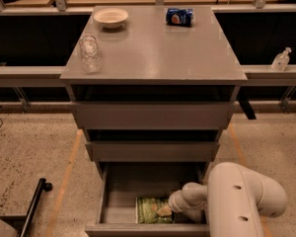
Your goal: Pick green jalapeno chip bag from bottom drawer and place on counter
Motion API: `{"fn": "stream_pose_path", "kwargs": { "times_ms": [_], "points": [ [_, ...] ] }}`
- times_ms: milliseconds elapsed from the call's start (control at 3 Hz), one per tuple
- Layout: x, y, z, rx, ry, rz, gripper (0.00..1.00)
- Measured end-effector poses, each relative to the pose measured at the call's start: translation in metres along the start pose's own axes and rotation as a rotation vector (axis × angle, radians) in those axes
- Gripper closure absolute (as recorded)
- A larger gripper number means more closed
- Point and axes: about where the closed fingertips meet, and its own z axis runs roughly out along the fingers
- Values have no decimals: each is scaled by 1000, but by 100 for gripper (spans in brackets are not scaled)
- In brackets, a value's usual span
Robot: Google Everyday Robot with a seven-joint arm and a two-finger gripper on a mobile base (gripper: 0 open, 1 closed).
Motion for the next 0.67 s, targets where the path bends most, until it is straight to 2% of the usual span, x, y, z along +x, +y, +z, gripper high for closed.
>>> {"fn": "stream_pose_path", "kwargs": {
  "times_ms": [333,667],
  "points": [
    [-5,5,-4,4,-20,-8,61],
    [-21,11,-20,4,-84,-30,84]
  ]
}}
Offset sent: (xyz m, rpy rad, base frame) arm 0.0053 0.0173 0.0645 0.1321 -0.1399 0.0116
